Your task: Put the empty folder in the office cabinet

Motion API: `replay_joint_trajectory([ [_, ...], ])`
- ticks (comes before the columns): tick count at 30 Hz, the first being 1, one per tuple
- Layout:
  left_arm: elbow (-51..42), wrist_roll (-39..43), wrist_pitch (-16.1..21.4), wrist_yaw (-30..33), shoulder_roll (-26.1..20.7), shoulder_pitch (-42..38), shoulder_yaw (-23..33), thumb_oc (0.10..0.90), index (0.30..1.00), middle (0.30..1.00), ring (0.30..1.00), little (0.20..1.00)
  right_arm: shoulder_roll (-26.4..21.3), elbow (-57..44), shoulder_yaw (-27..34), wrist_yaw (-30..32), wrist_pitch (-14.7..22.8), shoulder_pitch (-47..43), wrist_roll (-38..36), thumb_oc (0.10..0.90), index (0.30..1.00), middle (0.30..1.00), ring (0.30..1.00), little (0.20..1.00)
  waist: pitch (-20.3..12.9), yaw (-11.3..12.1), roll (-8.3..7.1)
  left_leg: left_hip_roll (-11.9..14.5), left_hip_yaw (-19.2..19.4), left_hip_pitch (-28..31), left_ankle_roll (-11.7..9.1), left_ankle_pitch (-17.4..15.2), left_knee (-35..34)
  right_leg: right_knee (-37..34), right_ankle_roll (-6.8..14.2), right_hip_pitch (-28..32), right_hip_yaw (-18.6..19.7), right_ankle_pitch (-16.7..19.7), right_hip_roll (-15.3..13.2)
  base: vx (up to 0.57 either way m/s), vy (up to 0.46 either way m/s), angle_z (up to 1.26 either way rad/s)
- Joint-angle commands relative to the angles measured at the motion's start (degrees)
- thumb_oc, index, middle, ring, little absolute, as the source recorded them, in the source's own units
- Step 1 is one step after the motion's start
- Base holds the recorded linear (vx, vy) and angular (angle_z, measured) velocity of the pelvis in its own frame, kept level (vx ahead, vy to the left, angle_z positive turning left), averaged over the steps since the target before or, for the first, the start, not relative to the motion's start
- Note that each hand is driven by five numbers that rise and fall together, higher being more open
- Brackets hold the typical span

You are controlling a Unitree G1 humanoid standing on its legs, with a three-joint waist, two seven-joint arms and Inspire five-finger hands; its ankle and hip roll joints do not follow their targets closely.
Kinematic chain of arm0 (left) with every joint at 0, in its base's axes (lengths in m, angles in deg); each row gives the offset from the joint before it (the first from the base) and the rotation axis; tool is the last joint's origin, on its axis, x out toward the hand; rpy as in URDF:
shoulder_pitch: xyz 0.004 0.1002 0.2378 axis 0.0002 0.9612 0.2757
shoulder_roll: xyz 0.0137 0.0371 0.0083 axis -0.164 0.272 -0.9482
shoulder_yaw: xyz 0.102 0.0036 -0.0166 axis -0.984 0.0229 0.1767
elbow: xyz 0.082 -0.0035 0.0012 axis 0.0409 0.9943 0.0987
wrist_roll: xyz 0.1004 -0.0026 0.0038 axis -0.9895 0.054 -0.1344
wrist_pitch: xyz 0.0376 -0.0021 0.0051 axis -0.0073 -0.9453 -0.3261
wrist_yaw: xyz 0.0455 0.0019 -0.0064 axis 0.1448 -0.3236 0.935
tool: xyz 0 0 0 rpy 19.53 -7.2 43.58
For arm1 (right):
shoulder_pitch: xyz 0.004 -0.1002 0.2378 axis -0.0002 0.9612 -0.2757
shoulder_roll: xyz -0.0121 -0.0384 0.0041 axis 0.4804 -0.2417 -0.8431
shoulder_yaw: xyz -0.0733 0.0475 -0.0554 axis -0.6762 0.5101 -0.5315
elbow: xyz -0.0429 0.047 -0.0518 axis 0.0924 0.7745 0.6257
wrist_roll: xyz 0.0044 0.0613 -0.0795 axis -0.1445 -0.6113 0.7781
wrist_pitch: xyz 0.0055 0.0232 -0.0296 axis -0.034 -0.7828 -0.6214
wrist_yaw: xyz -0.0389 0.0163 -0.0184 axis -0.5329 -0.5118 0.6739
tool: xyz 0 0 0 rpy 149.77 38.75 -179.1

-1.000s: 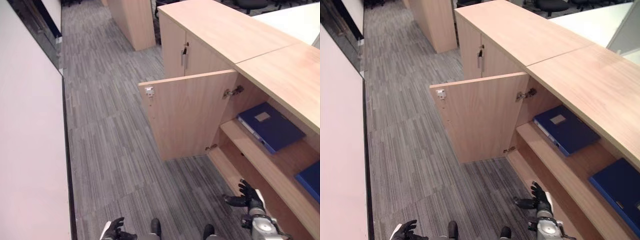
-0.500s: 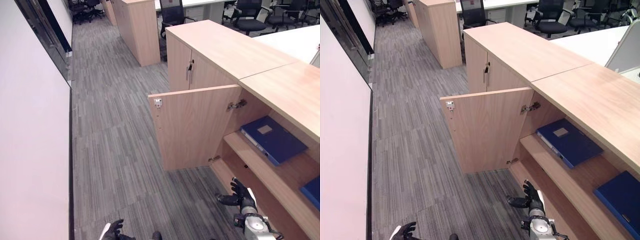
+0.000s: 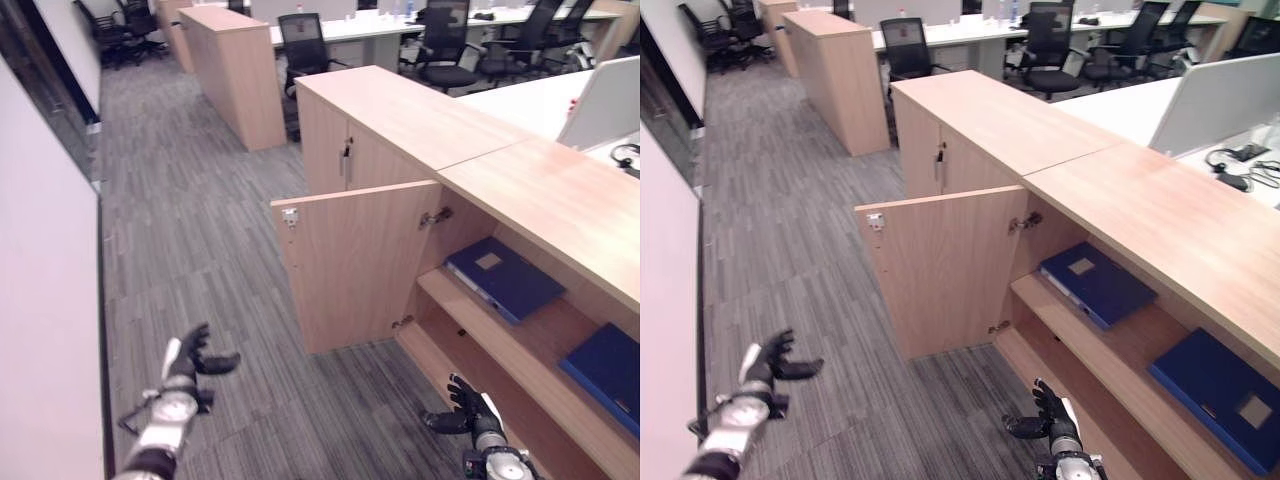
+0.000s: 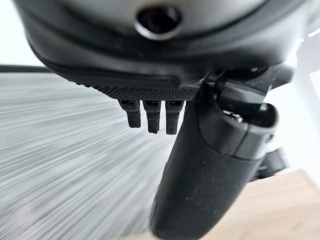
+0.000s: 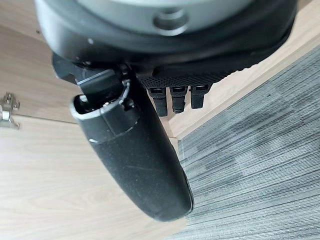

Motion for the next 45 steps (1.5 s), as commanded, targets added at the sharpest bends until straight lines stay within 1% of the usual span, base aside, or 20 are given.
replay_joint_trajectory([
  [1,5.6,3.1,5.5,2.5,-5.1,-12.3,2.7,0.800,0.900,0.900,0.900,0.900,-4.1,-5.4,0.3,-1.3,4.3,-3.3,1.1,0.800,0.900,0.900,0.900,0.900,0.4,-0.6,2.69,0.0,-2.4,4.9,-1.4,-9.5,-0.1,6.3,2.5,-2.6,1.5,-6.6,0.7,0.04,0.055,-0.21],
  [5,7.3,5.4,5.6,2.6,-10.2,-19.8,2.6,0.800,0.900,0.900,0.900,0.900,-5.2,-7.0,-0.3,-2.7,4.5,-2.9,0.7,0.800,0.900,0.900,0.900,0.900,0.5,-2.2,2.41,0.0,-0.3,5.4,-1.2,-10.1,-0.1,6.6,3.7,-3.8,3.4,-5.6,0.6,0.02,0.048,-0.30],
  [6,7.4,5.5,5.6,2.6,-10.3,-20.0,2.5,0.800,0.900,0.900,0.900,0.900,-5.1,-7.0,-0.3,-2.7,4.4,-3.0,0.7,0.800,0.900,0.900,0.900,0.900,0.5,-2.1,2.35,0.0,-0.2,5.4,-1.2,-10.1,-0.1,6.6,3.7,-3.9,3.5,-5.6,0.6,0.02,0.052,-0.31],
  [7,8.1,6.2,5.7,2.5,-11.9,-22.2,2.3,0.800,0.900,0.900,0.900,0.900,-5.5,-7.1,-0.4,-3.0,4.5,-2.9,0.4,0.800,0.900,0.900,0.900,0.900,0.5,-2.8,2.17,0.1,0.7,5.6,-1.1,-10.3,-0.1,6.6,4.1,-4.4,4.3,-5.1,0.6,0.03,0.054,-0.32],
  [9,8.4,6.9,5.8,2.3,-13.3,-24.7,1.6,0.800,0.900,0.900,0.900,0.900,-5.7,-7.6,-0.3,-3.4,4.6,-2.8,0.0,0.800,0.900,0.900,0.900,0.900,0.8,-3.4,1.84,0.1,1.7,5.8,-1.0,-10.5,-0.1,6.8,4.5,-5.0,5.1,-4.9,0.7,0.04,0.068,-0.29],
  [11,8.1,7.0,5.9,2.3,-14.5,-27.5,0.6,0.800,0.900,0.900,0.900,0.900,-5.9,-7.7,-0.1,-3.6,4.6,-2.7,-0.3,0.800,0.900,0.900,0.900,0.900,1.0,-4.0,1.42,0.2,2.6,6.0,-0.9,-10.7,-0.1,7.0,4.9,-5.7,5.7,-4.4,0.6,0.02,0.051,-0.29],
  [15,8.6,7.4,6.0,1.5,-16.0,-30.9,-0.9,0.800,0.900,0.900,0.900,0.900,-5.9,-9.0,0.2,-4.3,4.9,-2.6,-1.4,0.800,0.900,0.900,0.900,0.900,1.3,-4.9,0.49,0.4,4.1,6.2,-0.9,-10.9,-0.1,6.9,5.7,-6.6,6.8,-3.6,0.7,0.02,0.041,-0.27],
  [16,8.6,7.4,6.0,1.5,-16.0,-31.0,-0.9,0.800,0.900,0.900,0.900,0.900,-5.9,-9.0,0.2,-4.3,4.9,-2.6,-1.4,0.800,0.900,0.900,0.900,0.900,1.4,-4.9,0.45,0.4,4.2,6.2,-0.9,-10.9,-0.1,6.9,5.7,-6.6,6.9,-3.6,0.8,0.01,0.052,-0.25],
  [17,9.1,7.4,5.9,1.4,-16.6,-33.4,-2.0,0.800,0.900,0.900,0.900,0.900,-6.2,-9.7,0.3,-4.5,5.1,-3.0,-1.8,0.800,0.900,0.900,0.900,0.900,2.0,-5.5,-0.17,0.6,5.0,5.8,-0.9,-10.8,-0.1,6.9,6.2,-7.8,7.6,-2.9,0.8,-0.01,0.053,-0.23],
  [18,9.2,7.3,5.9,1.3,-16.9,-34.4,-2.4,0.800,0.900,0.900,0.900,0.900,-6.6,-10.4,0.3,-4.6,5.2,-3.1,-1.9,0.800,0.900,0.900,0.900,0.900,2.4,-5.9,-0.47,0.7,5.2,5.5,-0.9,-10.6,-0.1,6.8,6.4,-8.2,7.9,-2.5,0.9,-0.03,0.058,-0.21],
  [21,10.3,7.2,6.1,1.1,-17.4,-37.7,-4.0,0.800,0.900,0.900,0.900,0.900,-6.8,-12.0,0.5,-4.8,5.6,-3.0,-2.3,0.800,0.900,0.900,0.900,0.900,3.0,-6.5,-1.60,1.0,6.0,4.0,-1.0,-10.3,-0.1,6.1,6.7,-9.6,8.5,-1.4,1.2,-0.02,0.027,-0.20],
  [26,13.2,8.0,6.1,1.1,-16.4,-42.4,-5.6,0.800,0.900,0.900,0.900,0.900,-7.0,-13.8,1.3,-4.4,6.5,-2.9,-2.8,0.800,0.900,0.900,0.900,0.900,3.3,-8.0,-3.14,1.1,6.2,1.1,-1.0,-9.7,-0.1,5.0,7.2,-11.7,9.6,0.6,1.0,-0.01,0.014,-0.09],
  [30,13.9,8.6,6.4,1.0,-14.5,-44.3,-6.6,0.800,0.900,0.900,0.900,0.900,-6.9,-15.1,2.0,-4.2,6.9,-1.3,-3.1,0.800,0.900,0.900,0.900,0.900,3.1,-9.1,-3.66,0.8,6.0,0.1,-1.0,-9.7,-0.1,4.8,7.2,-12.8,10.7,1.3,0.7,0.01,0.015,-0.01],
  [31,14.0,8.6,6.4,0.9,-14.1,-44.6,-6.8,0.800,0.900,0.900,0.900,0.900,-7.0,-15.3,2.1,-4.2,6.9,-0.9,-3.2,0.800,0.900,0.900,0.900,0.900,3.2,-9.3,-3.56,0.8,5.7,0.3,-0.9,-10.2,-0.1,4.9,7.2,-12.7,11.0,0.8,0.7,0.00,0.000,0.00],
  [34,14.1,8.8,6.4,0.6,-12.1,-46.1,-8.3,0.800,0.900,0.900,0.900,0.900,-7.0,-15.2,2.7,-4.0,7.0,0.3,-3.1,0.800,0.900,0.900,0.900,0.900,2.8,-10.3,-3.59,0.4,5.4,-0.1,-0.8,-10.0,-0.1,4.9,7.2,-13.4,11.8,1.5,0.4,0.01,0.008,0.03],
  [38,13.7,8.8,6.4,0.5,-10.8,-46.5,-8.9,0.800,0.900,0.900,0.900,0.900,-6.9,-14.8,2.9,-3.8,7.0,0.5,-3.2,0.800,0.900,0.900,0.900,0.900,2.5,-10.5,-3.40,0.2,5.3,0.1,-0.6,-10.2,-0.1,4.8,7.2,-13.5,12.1,1.2,0.3,0.01,0.007,0.02],
  [39,13.1,8.9,6.7,0.5,-9.7,-46.5,-9.2,0.800,0.900,0.900,0.900,0.900,-6.8,-14.4,2.9,-3.4,6.9,0.3,-3.3,0.800,0.900,0.900,0.900,0.900,2.5,-10.5,-3.26,0.1,5.3,0.4,-0.5,-10.4,-0.1,4.9,7.2,-13.2,12.1,1.0,0.3,0.04,0.021,0.00],
  [40,11.7,9.1,7.0,0.6,-8.4,-46.3,-9.6,0.800,0.900,0.900,0.900,0.900,-6.7,-14.0,3.1,-3.0,6.8,0.2,-3.2,0.800,0.900,0.900,0.900,0.900,2.5,-10.5,-2.94,0.0,5.2,1.0,-0.4,-11.1,-0.1,5.2,7.2,-12.9,12.1,0.5,0.3,0.00,0.000,0.00],
  [42,8.4,8.7,7.7,0.5,-6.1,-45.4,-10.4,0.800,0.900,0.900,0.900,0.900,-6.6,-13.9,3.4,-2.7,6.8,-0.3,-2.9,0.800,0.900,0.900,0.900,0.900,2.4,-10.3,-2.75,-0.3,5.0,1.2,-0.3,-11.0,-0.1,5.3,7.2,-12.9,12.1,0.4,-0.1,0.01,0.024,0.03],
  [45,1.7,5.6,8.5,0.9,-2.9,-42.3,-12.5,0.800,0.900,0.900,0.900,0.900,-6.2,-14.0,4.0,-2.2,6.9,-0.8,-2.7,0.800,0.900,0.900,0.900,0.900,2.5,-9.6,-2.11,-0.6,4.3,1.9,0.0,-11.3,-0.1,5.5,7.2,-12.2,11.5,-0.4,-0.5,0.00,0.003,0.02],
])
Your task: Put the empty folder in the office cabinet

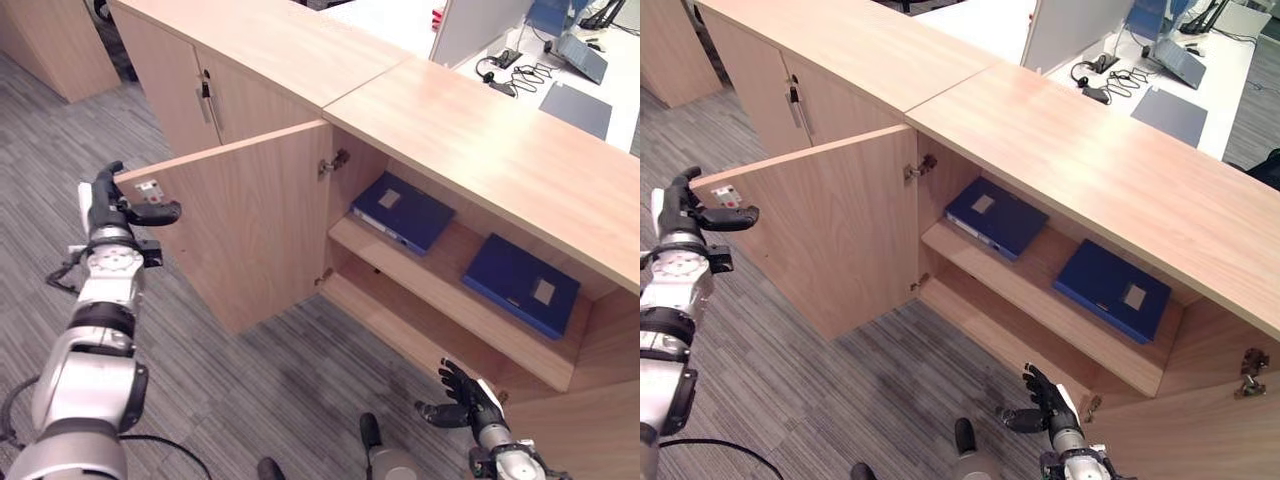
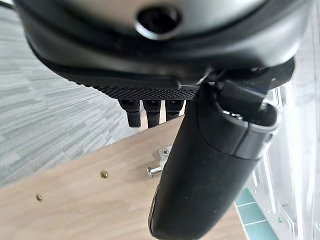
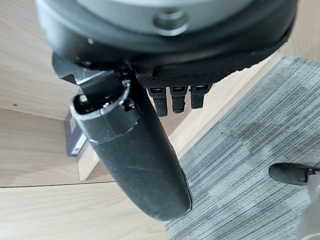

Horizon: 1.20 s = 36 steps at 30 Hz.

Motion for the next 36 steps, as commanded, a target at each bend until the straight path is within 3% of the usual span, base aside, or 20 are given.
replay_joint_trajectory([
  [1,-14.6,-6.6,8.1,-3.4,5.8,-5.1,-5.9,0.800,0.900,0.900,0.900,0.900,-3.0,-5.2,3.6,1.8,5.1,-3.9,-1.6,0.800,0.900,0.900,0.900,0.900,-1.3,0.1,3.72,-0.5,-6.1,5.9,0.1,-10.6,-0.1,5.6,6.4,-1.2,0.4,-5.3,-1.1,-0.01,0.004,0.09],
  [9,-41.9,-10.8,10.5,-7.4,14.3,18.7,-6.0,0.800,0.900,0.900,0.900,0.900,-0.7,-4.2,5.9,2.5,4.1,-4.3,2.0,0.800,0.900,0.900,0.900,0.900,-1.2,4.8,4.69,-1.0,-9.7,6.9,0.6,-10.5,-0.1,6.0,5.4,2.2,-2.7,-7.4,-2.2,-0.02,-0.034,0.27],
  [12,-52.7,-12.5,10.9,-11.8,14.0,26.8,-6.5,0.800,0.900,0.900,0.900,0.900,0.2,-4.1,6.6,2.0,3.9,-4.1,2.8,0.800,0.900,0.900,0.900,0.900,-1.6,6.6,5.13,-1.1,-11.1,7.3,0.7,-10.5,-0.1,6.1,4.8,3.8,-4.0,-8.4,-2.2,-0.02,-0.056,0.21],
  [18,-66.7,-7.3,10.4,-21.1,12.0,39.1,-5.1,0.800,0.900,0.900,0.900,0.900,0.9,-4.4,7.7,2.0,3.2,-3.1,5.0,0.800,0.900,0.900,0.900,0.900,-2.5,9.6,6.60,-0.9,-14.0,7.2,0.3,-9.3,0.0,5.9,3.2,6.8,-6.6,-10.1,-1.8,-0.03,-0.061,0.20],
  [28,-73.7,-6.3,9.2,-25.3,10.6,45.9,-4.1,0.800,0.900,0.900,0.900,0.900,1.1,-4.5,7.3,1.3,2.7,-2.6,6.3,0.800,0.900,0.900,0.900,0.900,-3.5,10.5,8.12,-0.4,-15.8,7.1,-0.3,-8.4,0.2,5.0,2.1,8.9,-8.4,-10.8,-1.2,-0.03,-0.056,0.16],
  [36,-74.5,-4.1,8.0,-26.2,12.2,47.5,-5.2,0.800,0.900,0.900,0.900,0.900,0.5,-2.4,7.5,3.3,1.8,-3.8,8.5,0.800,0.900,0.900,0.900,0.900,-3.7,9.0,10.25,0.5,-14.5,6.8,-1.0,-7.3,0.0,3.2,1.6,9.0,-7.0,-10.6,-0.1,-0.03,-0.055,-0.02],
])
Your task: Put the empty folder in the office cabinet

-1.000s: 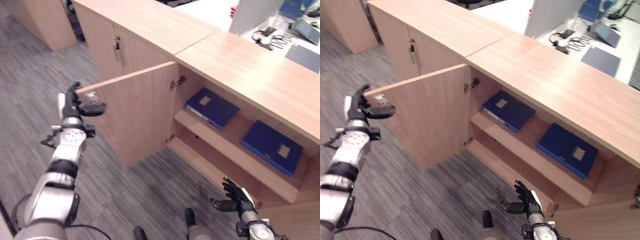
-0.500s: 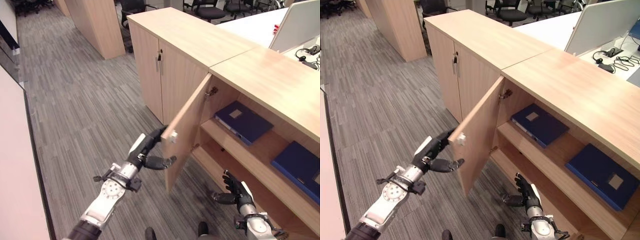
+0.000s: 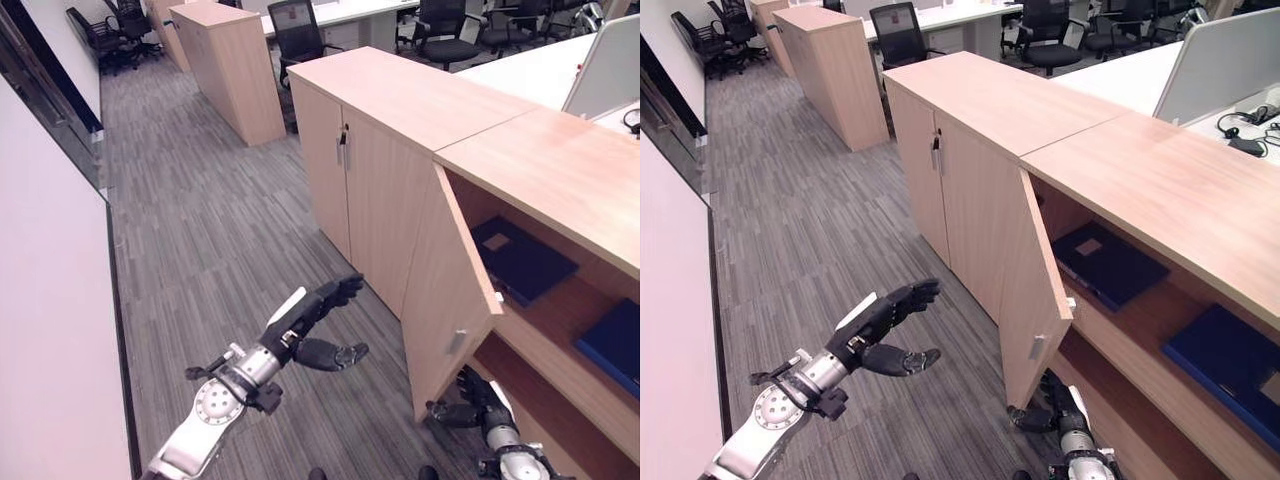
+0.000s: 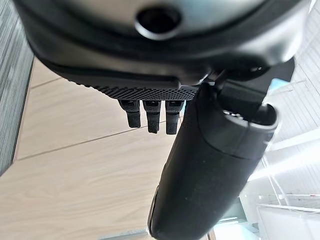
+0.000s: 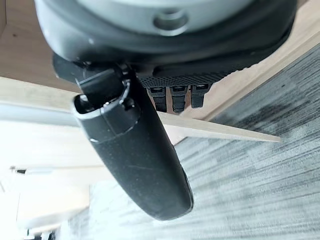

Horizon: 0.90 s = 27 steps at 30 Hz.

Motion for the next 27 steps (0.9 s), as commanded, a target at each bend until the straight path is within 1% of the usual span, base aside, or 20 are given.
replay_joint_trajectory([
  [1,-3.8,3.1,4.3,0.4,1.8,-5.6,2.1,0.800,0.900,0.900,0.900,0.900,-1.9,-1.8,2.2,2.7,2.9,-5.1,3.6,0.800,0.900,0.900,0.900,0.900,-2.0,-0.5,0.79,1.5,-3.6,3.4,-1.4,-8.4,0.0,4.2,0.9,-1.6,3.0,-7.1,1.3,0.00,-0.052,-0.18],
  [4,-2.5,3.0,4.2,1.8,3.1,-6.7,1.4,0.800,0.900,0.900,0.900,0.900,-1.4,1.2,3.3,4.9,1.9,-4.9,3.5,0.800,0.900,0.900,0.900,0.900,-1.7,-1.6,1.33,2.0,-2.3,4.1,-1.5,-8.4,0.0,4.2,0.8,-1.7,4.1,-7.0,1.7,-0.01,-0.052,-0.33],
  [5,0.1,2.7,4.0,3.0,4.4,-8.1,0.3,0.800,0.900,0.900,0.900,0.900,-1.2,3.3,4.3,6.0,1.5,-4.3,3.3,0.800,0.900,0.900,0.900,0.900,-1.6,-2.9,1.69,2.3,-1.6,4.4,-1.6,-8.4,0.1,4.6,0.6,-1.9,4.7,-7.3,1.9,0.00,-0.061,-0.34],
  [7,3.3,1.9,4.0,4.5,5.7,-10.0,-0.7,0.800,0.900,0.900,0.900,0.900,-1.6,4.7,5.2,7.2,1.2,-3.6,4.3,0.800,0.900,0.900,0.900,0.900,-1.3,-4.3,2.21,2.6,-0.9,4.9,-1.8,-8.4,0.1,5.1,0.5,-2.1,5.4,-7.5,2.2,0.01,-0.060,-0.34],
  [8,4.4,1.3,4.0,5.0,6.2,-10.7,-1.1,0.800,0.900,0.900,0.900,0.900,-1.7,5.7,5.5,7.2,1.1,-3.0,4.4,0.800,0.900,0.900,0.900,0.900,-1.2,-4.9,2.44,2.8,-0.5,5.0,-1.9,-8.4,0.2,5.3,0.4,-2.3,5.8,-7.6,2.3,0.03,-0.065,-0.36],
  [9,6.4,0.1,3.9,6.0,6.7,-11.3,-1.4,0.800,0.900,0.900,0.900,0.900,-2.1,7.5,6.0,7.3,0.7,-1.6,4.9,0.800,0.900,0.900,0.900,0.900,-0.9,-6.3,2.86,3.2,0.6,5.5,-2.2,-8.5,0.3,5.8,0.3,-2.7,6.8,-7.9,2.6,0.02,-0.064,-0.43],
  [10,7.7,-0.2,3.9,6.4,7.0,-11.3,-1.4,0.800,0.900,0.900,0.900,0.900,-2.2,8.4,6.1,7.2,0.7,-1.1,5.1,0.800,0.900,0.900,0.900,0.900,-0.7,-6.8,3.06,3.5,1.2,5.7,-2.2,-8.4,0.4,6.0,0.2,-2.9,7.2,-7.9,2.8,0.02,-0.095,-0.31],
  [12,11.9,-1.4,3.5,8.3,7.9,-10.6,-0.8,0.800,0.900,0.900,0.900,0.900,-2.0,14.2,6.0,6.8,0.2,0.2,5.2,0.800,0.900,0.900,0.900,0.900,-0.2,-8.9,3.44,4.3,3.5,6.2,-2.7,-8.2,0.8,6.4,0.1,-4.1,9.3,-8.0,3.6,0.01,-0.088,-0.65],
  [15,16.8,-3.4,3.2,10.1,8.5,-9.7,0.0,0.800,0.900,0.900,0.900,0.900,-2.1,22.3,6.2,6.9,-0.5,0.1,4.8,0.800,0.900,0.900,0.900,0.900,0.2,-10.6,3.75,5.2,5.6,6.6,-3.2,-8.2,1.6,6.8,0.0,-5.1,11.6,-8.0,4.6,0.03,-0.087,-0.60],
  [17,20.3,-4.2,2.6,10.7,8.5,-8.6,0.8,0.800,0.900,0.900,0.900,0.900,-2.5,28.6,7.5,7.1,-1.1,-0.2,3.4,0.800,0.900,0.900,0.900,0.900,0.4,-11.6,3.94,5.9,6.8,6.7,-3.7,-8.4,3.1,7.1,-0.3,-5.6,13.1,-8.2,5.4,0.04,-0.091,-0.51],
  [18,20.5,-4.3,2.7,10.8,8.6,-8.7,0.8,0.800,0.900,0.900,0.900,0.900,-2.6,28.9,7.5,7.1,-0.9,-0.4,3.4,0.800,0.900,0.900,0.900,0.900,0.4,-11.5,4.03,6.0,7.0,6.6,-3.8,-8.5,3.2,7.2,-0.3,-5.7,13.3,-8.2,5.5,0.06,-0.159,-0.52],
  [19,24.6,-6.4,2.1,11.3,8.4,-7.6,1.1,0.800,0.900,0.900,0.900,0.900,-2.9,35.9,10.5,7.4,-1.6,0.0,0.3,0.800,0.900,0.900,0.900,0.900,0.9,-13.0,4.01,7.4,8.1,5.9,-4.6,-8.9,7.4,7.8,-1.2,-6.0,15.0,-9.0,6.5,0.04,-0.113,-0.37],
  [20,24.7,-6.5,2.2,11.4,8.5,-7.6,1.1,0.800,0.900,0.900,0.900,0.900,-3.0,36.0,10.5,7.4,-1.5,-0.1,0.3,0.800,0.900,0.900,0.900,0.900,0.9,-13.0,4.07,7.6,8.1,5.7,-4.7,-9.1,7.8,7.8,-1.2,-6.1,15.0,-9.0,6.6,0.06,-0.174,-0.28],
  [21,26.1,-7.3,2.0,11.5,8.4,-7.3,1.4,0.800,0.900,0.900,0.900,0.900,-3.0,37.9,11.1,7.3,-1.7,0.3,-0.2,0.800,0.900,0.900,0.900,0.900,1.1,-13.2,3.92,8.5,8.2,4.9,-5.2,-8.5,10.7,8.1,-1.7,-5.9,15.5,-9.3,7.1,0.02,-0.069,-0.25],
  [22,26.1,-7.3,2.0,11.5,8.5,-7.3,1.4,0.800,0.900,0.900,0.900,0.900,-3.0,37.9,11.1,7.3,-1.6,0.3,-0.2,0.800,0.900,0.900,0.900,0.900,1.1,-13.2,3.96,8.6,8.1,4.8,-5.2,-8.5,10.9,8.1,-1.7,-6.0,15.5,-9.3,7.1,0.05,-0.131,-0.33],
  [23,27.9,-8.5,1.8,11.7,8.3,-6.7,1.8,0.800,0.900,0.900,0.900,0.900,-3.5,39.1,11.7,7.2,-1.8,0.8,-0.1,0.800,0.900,0.900,0.900,0.900,1.7,-13.6,3.61,10.0,7.9,3.7,-5.8,-7.2,15.7,8.5,-2.4,-5.3,16.2,-10.2,7.7,0.07,-0.295,-0.32],
  [24,31.6,-9.9,1.2,13.1,7.7,-5.7,3.5,0.800,0.900,0.900,0.900,0.900,-4.2,41.0,11.4,6.6,-2.4,1.5,0.5,0.800,0.900,0.900,0.900,0.900,3.9,-12.9,1.40,12.6,3.1,-3.3,-6.4,1.0,30.6,9.5,-5.5,-4.5,19.1,-10.6,9.7,0.04,-0.359,-0.27],
  [25,33.0,-10.0,1.2,13.7,7.7,-5.9,3.7,0.800,0.900,0.900,0.900,0.900,-4.7,41.6,11.1,6.5,-2.6,1.2,0.5,0.800,0.900,0.900,0.900,0.900,4.5,-12.2,0.29,11.7,0.4,-6.4,-6.0,2.0,34.8,10.2,-6.1,-4.6,20.1,-10.6,9.8,0.07,-0.303,-1.39],
  [26,35.7,-9.7,1.0,14.7,8.2,-5.5,4.4,0.800,0.900,0.900,0.900,0.900,-4.8,42.6,11.1,6.3,-2.9,0.9,0.0,0.800,0.900,0.900,0.900,0.900,4.4,-11.4,-0.91,10.4,-2.3,-9.7,-5.1,0.5,35.7,10.7,-6.1,-4.5,22.1,-11.2,9.5,0.03,-0.080,-1.43],
  [27,35.7,-9.7,1.1,14.7,8.2,-5.5,4.4,0.800,0.900,0.900,0.900,0.900,-4.8,42.6,11.1,6.3,-2.9,0.8,0.0,0.800,0.900,0.900,0.900,0.900,4.2,-11.3,-1.01,10.2,-2.2,-9.9,-5.1,0.9,35.3,10.6,-6.1,-4.8,22.2,-10.9,9.3,0.12,0.035,-1.33],
])
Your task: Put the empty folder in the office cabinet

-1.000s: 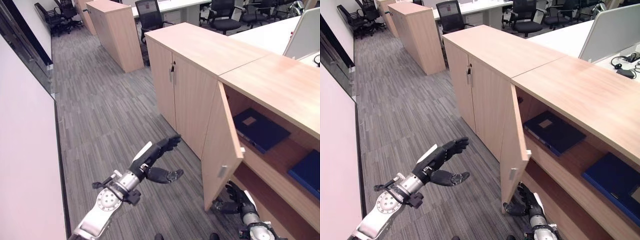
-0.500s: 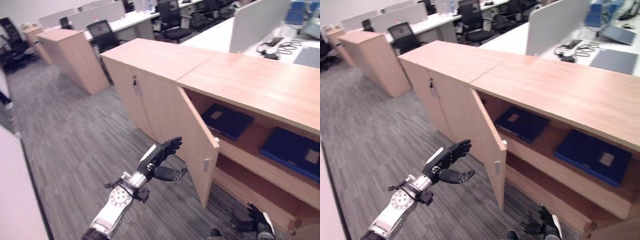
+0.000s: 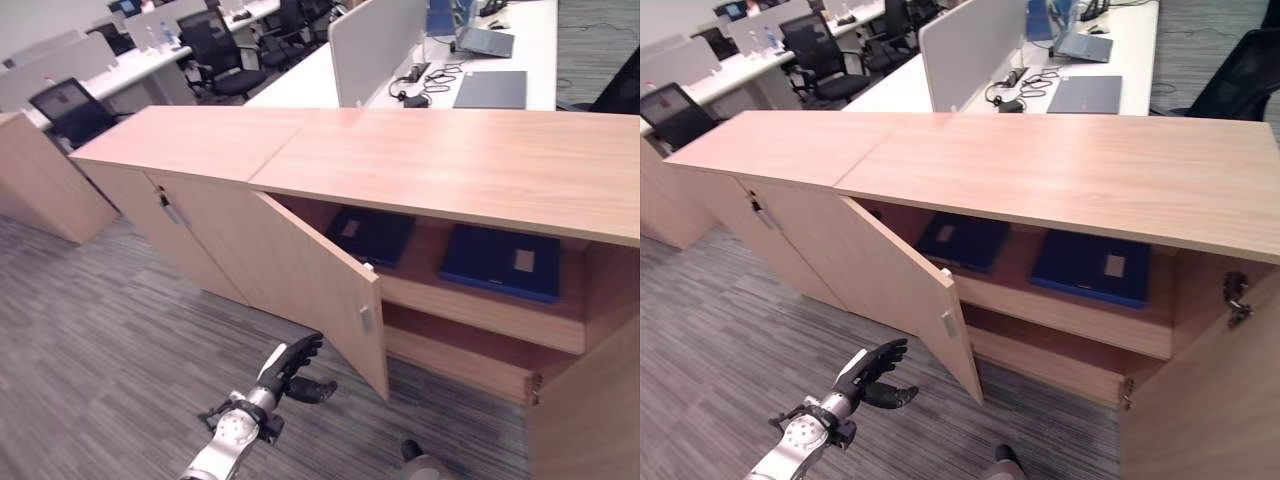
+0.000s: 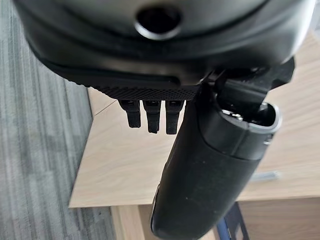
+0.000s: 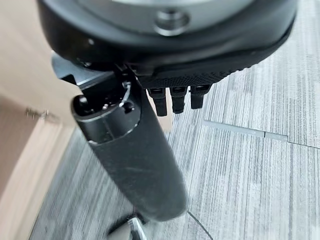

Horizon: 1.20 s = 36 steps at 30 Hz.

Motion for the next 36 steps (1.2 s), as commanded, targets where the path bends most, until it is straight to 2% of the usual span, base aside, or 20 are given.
replay_joint_trajectory([
  [1,-2.4,0.4,2.3,2.6,4.3,-8.9,0.9,0.800,0.900,0.900,0.900,0.900,-8.8,-6.1,-0.5,1.4,0.6,-0.5,-1.8,0.800,0.900,0.900,0.900,0.900,3.4,-1.4,7.39,-0.8,-6.3,-2.7,5.8,2.4,-6.5,-13.7,8.4,8.6,10.4,0.4,-1.8,0.16,0.131,-0.63],
  [2,-1.7,2.0,2.3,3.0,5.0,-8.5,2.0,0.800,0.900,0.900,0.900,0.900,-8.7,-6.0,-0.5,1.1,0.5,-0.6,-2.0,0.800,0.900,0.900,0.900,0.900,3.1,-0.9,7.66,-0.7,-7.5,-2.0,6.1,1.2,-11.6,-14.4,9.2,9.2,11.6,-0.3,-1.8,0.23,0.197,-1.04],
  [3,-1.4,3.3,2.5,3.3,5.4,-8.2,2.8,0.800,0.900,0.900,0.900,0.900,-8.6,-5.9,-0.6,0.8,0.6,-0.8,-2.2,0.800,0.900,0.900,0.900,0.900,2.9,-0.3,7.96,-0.9,-8.9,-1.1,6.0,1.3,-18.1,-15.3,9.8,9.3,12.6,-0.3,-1.8,0.17,0.147,-1.51],
  [4,-1.4,3.3,2.5,3.3,5.4,-8.2,2.8,0.800,0.900,0.900,0.900,0.900,-8.6,-5.9,-0.6,0.8,0.6,-0.8,-2.2,0.800,0.900,0.900,0.900,0.900,2.9,-0.2,7.89,-0.9,-8.8,-0.9,6.0,1.4,-18.3,-15.3,9.8,9.3,12.7,-0.3,-1.8,0.25,0.204,-1.23],
  [5,-1.4,5.6,2.9,4.6,5.7,-8.1,4.3,0.800,0.900,0.900,0.900,0.900,-9.6,-7.0,-1.7,1.1,1.2,-2.6,-3.0,0.800,0.900,0.900,0.900,0.900,3.3,2.7,8.35,-4.4,-17.1,-3.2,5.7,1.5,-27.7,-16.1,10.3,10.4,15.4,-1.2,-1.5,0.26,0.151,-0.49],
  [6,-0.6,5.9,3.0,5.8,5.3,-8.9,4.8,0.800,0.900,0.900,0.900,0.900,-9.8,-7.6,-2.2,1.2,1.4,-3.4,-3.5,0.800,0.900,0.900,0.900,0.900,3.6,4.0,8.67,-5.4,-21.4,-4.6,5.4,2.6,-29.9,-16.1,10.2,10.6,17.0,-1.5,-0.7,0.31,0.197,-0.24],
  [7,0.7,5.6,3.2,5.7,5.0,-9.7,5.1,0.800,0.900,0.900,0.900,0.900,-9.6,-8.0,-2.2,1.2,1.4,-4.0,-3.4,0.800,0.900,0.900,0.900,0.900,3.3,3.9,8.77,-6.0,-22.9,-3.9,5.2,1.9,-31.8,-16.3,10.6,10.7,17.9,-2.2,-0.4,0.23,0.110,-1.28],
  [9,2.5,4.9,3.5,6.6,3.8,-11.4,6.3,0.800,0.900,0.900,0.900,0.900,-9.1,-9.9,-2.0,0.6,1.9,-3.9,-3.2,0.800,0.900,0.900,0.900,0.900,2.5,3.4,9.36,-5.8,-21.1,-1.8,5.3,1.7,-34.6,-16.2,11.2,11.4,19.2,-2.3,-0.8,0.26,0.235,-1.54],
  [12,3.9,5.3,3.9,7.8,2.1,-13.1,8.0,0.800,0.900,0.900,0.900,0.900,-9.5,-12.0,-2.8,0.0,1.8,-4.9,-2.9,0.800,0.900,0.900,0.900,0.900,1.5,3.7,8.78,-5.9,-18.8,0.4,5.7,1.2,-35.8,-16.6,12.3,11.3,20.7,-1.5,-2.0,0.17,0.226,-0.37],
  [14,8.8,5.7,4.1,10.2,-4.0,-21.0,9.9,0.800,0.900,0.900,0.900,0.900,-9.8,-20.7,-5.6,-1.3,2.5,-5.6,-2.7,0.800,0.900,0.900,0.900,0.900,-0.3,3.3,7.01,-6.3,-13.4,3.4,6.5,-0.3,-36.8,-16.6,14.7,10.0,22.8,-0.1,-3.7,0.17,0.263,-1.25],
  [17,10.9,6.4,4.0,11.2,-6.8,-25.2,10.5,0.800,0.900,0.900,0.900,0.900,-9.3,-24.4,-7.3,-2.3,2.6,-5.3,-2.2,0.800,0.900,0.900,0.900,0.900,-0.6,3.0,6.41,-6.6,-11.0,4.3,7.0,-1.1,-37.0,-15.8,15.7,9.1,23.0,0.4,-4.3,0.05,0.143,-0.92],
  [21,17.8,5.2,3.4,11.8,-13.6,-34.6,9.6,0.800,0.900,0.900,0.900,0.900,-9.7,-25.5,-10.3,-4.0,2.7,-5.8,-1.0,0.800,0.900,0.900,0.900,0.900,-1.6,1.4,5.99,-7.5,-7.2,6.7,8.0,-3.0,-37.9,-14.5,17.8,7.5,22.2,1.4,-5.2,0.06,0.165,-0.24],
  [22,17.9,5.2,3.5,11.7,-13.6,-34.8,9.5,0.800,0.900,0.900,0.900,0.900,-9.7,-25.6,-10.3,-4.0,2.7,-5.8,-1.0,0.800,0.900,0.900,0.900,0.900,-1.5,1.5,5.92,-7.5,-7.1,6.7,8.1,-3.1,-37.9,-14.5,17.8,7.5,22.3,1.4,-5.2,0.08,0.144,-0.33],
  [24,21.6,5.1,3.1,11.5,-16.2,-38.9,8.9,0.800,0.900,0.900,0.900,0.900,-9.7,-25.4,-10.3,-4.4,2.7,-5.2,-0.6,0.800,0.900,0.900,0.900,0.900,-1.9,0.4,6.19,-8.1,-5.4,7.7,8.4,-3.8,-38.5,-14.2,18.7,6.8,20.5,2.2,-5.8,0.06,0.117,-0.45],
  [31,25.9,3.5,2.4,11.0,-20.0,-44.9,7.4,0.800,0.900,0.900,0.900,0.900,-10.0,-26.3,-10.4,-4.8,2.5,-3.8,1.0,0.800,0.900,0.900,0.900,0.900,-1.8,-0.8,6.66,-8.6,-2.4,9.4,8.7,-5.3,-38.8,-13.3,19.8,5.2,15.5,4.3,-6.8,0.04,0.071,-0.28],
  [35,26.2,2.2,2.4,11.4,-21.7,-48.2,6.1,0.800,0.900,0.900,0.900,0.900,-10.1,-26.9,-10.4,-4.5,2.7,-4.2,1.3,0.800,0.900,0.900,0.900,0.900,-1.3,-0.8,7.03,-8.4,-0.2,10.3,8.7,-6.0,-38.8,-13.4,19.8,4.0,10.3,5.7,-7.4,0.00,0.022,-0.25],
  [36,24.9,2.6,2.5,12.0,-21.5,-48.5,6.0,0.800,0.900,0.900,0.900,0.900,-10.1,-27.0,-10.6,-4.0,2.9,-4.7,1.5,0.800,0.900,0.900,0.900,0.900,-0.8,-0.1,7.07,-8.3,0.5,10.7,8.6,-6.3,-38.8,-13.2,19.8,3.5,6.8,6.2,-8.2,-0.05,-0.022,-0.41],
])
